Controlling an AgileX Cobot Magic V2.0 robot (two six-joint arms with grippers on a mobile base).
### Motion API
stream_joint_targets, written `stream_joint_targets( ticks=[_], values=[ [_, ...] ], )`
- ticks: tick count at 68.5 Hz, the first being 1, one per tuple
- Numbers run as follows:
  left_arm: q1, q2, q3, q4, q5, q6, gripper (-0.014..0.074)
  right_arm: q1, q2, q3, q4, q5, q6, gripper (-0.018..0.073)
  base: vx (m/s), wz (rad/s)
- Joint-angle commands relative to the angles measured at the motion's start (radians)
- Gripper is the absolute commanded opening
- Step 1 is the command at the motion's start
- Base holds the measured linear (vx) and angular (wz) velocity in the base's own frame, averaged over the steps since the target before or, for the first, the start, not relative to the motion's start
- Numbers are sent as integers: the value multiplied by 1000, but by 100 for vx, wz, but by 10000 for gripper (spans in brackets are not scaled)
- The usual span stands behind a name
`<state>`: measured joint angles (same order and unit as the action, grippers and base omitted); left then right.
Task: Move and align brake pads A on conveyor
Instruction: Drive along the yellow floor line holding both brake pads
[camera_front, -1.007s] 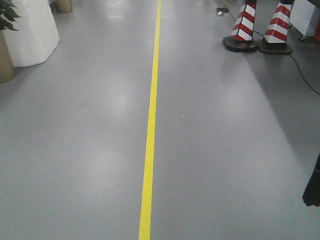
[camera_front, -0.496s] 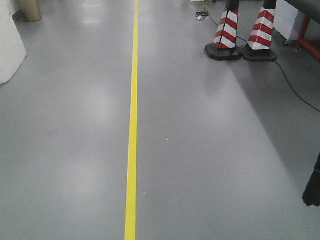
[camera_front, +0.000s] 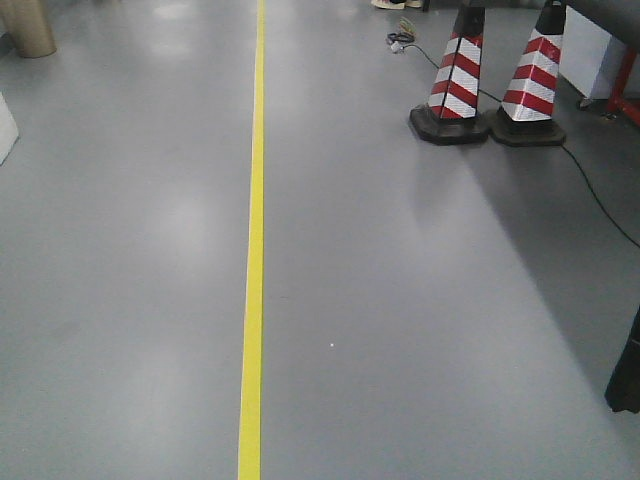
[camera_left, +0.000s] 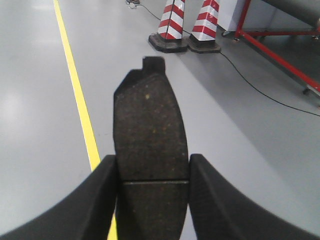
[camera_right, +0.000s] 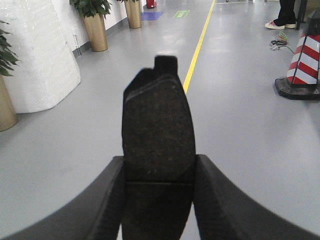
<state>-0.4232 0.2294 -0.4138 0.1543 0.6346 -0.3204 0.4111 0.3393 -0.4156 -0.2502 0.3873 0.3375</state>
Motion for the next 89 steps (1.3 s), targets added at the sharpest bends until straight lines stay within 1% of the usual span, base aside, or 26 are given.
stream_joint_targets(
  ticks=[1,47,89],
  values=[
    [-4,12,-27,8,-92,-2,-6,-4,5,-32,-15,-97,-4,-4,63,2],
    [-4,12,-27,8,-92,-2,-6,-4,5,-32,-15,-97,-4,-4,63,-5],
    [-4,12,-27,8,-92,-2,-6,-4,5,-32,-15,-97,-4,-4,66,7]
  ],
)
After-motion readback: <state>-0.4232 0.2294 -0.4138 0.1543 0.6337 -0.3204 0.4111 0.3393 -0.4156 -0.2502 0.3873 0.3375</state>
